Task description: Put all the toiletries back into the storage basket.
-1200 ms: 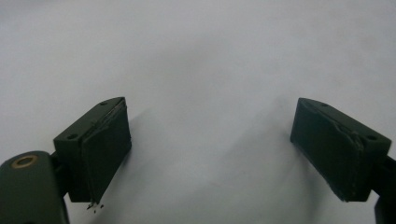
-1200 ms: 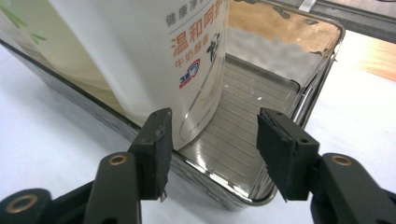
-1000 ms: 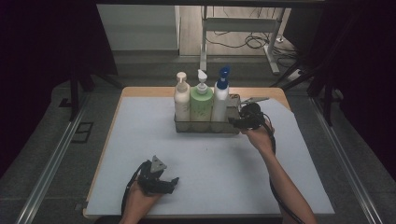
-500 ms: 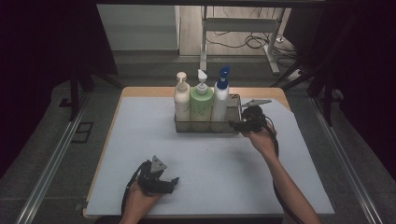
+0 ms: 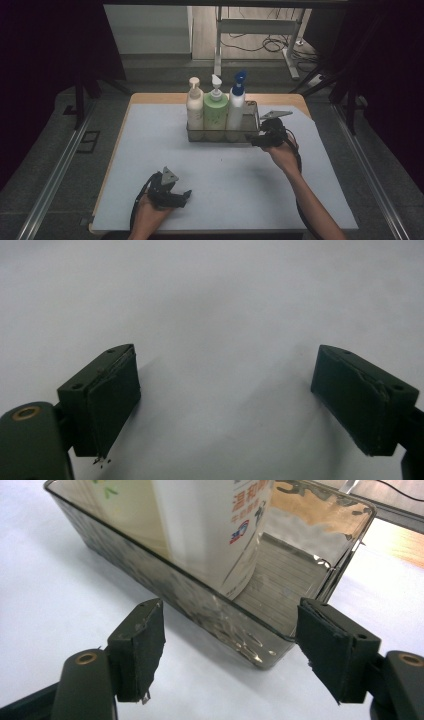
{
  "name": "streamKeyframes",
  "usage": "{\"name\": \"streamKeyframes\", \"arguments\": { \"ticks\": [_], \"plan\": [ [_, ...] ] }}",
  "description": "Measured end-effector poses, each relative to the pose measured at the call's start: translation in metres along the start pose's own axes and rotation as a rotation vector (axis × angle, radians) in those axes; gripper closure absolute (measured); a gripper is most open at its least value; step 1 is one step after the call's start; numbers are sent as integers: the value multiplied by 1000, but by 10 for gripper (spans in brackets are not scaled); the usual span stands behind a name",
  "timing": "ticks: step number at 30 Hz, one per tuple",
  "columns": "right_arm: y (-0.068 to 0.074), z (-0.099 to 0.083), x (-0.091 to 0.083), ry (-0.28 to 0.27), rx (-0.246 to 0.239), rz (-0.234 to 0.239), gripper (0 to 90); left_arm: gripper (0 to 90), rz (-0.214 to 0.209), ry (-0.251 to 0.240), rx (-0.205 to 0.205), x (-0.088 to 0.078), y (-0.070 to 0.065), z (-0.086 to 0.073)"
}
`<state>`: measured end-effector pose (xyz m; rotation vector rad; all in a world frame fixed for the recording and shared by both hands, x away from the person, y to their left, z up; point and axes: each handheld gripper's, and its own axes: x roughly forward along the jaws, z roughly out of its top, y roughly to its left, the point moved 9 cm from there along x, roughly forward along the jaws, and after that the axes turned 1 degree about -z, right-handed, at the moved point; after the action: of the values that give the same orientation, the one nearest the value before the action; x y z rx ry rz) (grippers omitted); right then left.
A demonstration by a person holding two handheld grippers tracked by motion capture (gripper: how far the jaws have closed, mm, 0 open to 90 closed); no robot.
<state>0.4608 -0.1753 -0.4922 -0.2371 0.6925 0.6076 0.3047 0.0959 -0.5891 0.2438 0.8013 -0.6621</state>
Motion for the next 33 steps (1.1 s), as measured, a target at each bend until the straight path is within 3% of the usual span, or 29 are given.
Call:
{"name": "streamKeyframes", "arguments": {
  "ticks": [25, 33],
  "plan": [
    [23, -36, -29, 42, -109, 30, 141, 120, 0, -4, -3, 0, 0, 0],
    [24, -48, -39, 41, -104, 45, 127, 120, 0, -4, -3, 0, 0, 0]
  ]
}}
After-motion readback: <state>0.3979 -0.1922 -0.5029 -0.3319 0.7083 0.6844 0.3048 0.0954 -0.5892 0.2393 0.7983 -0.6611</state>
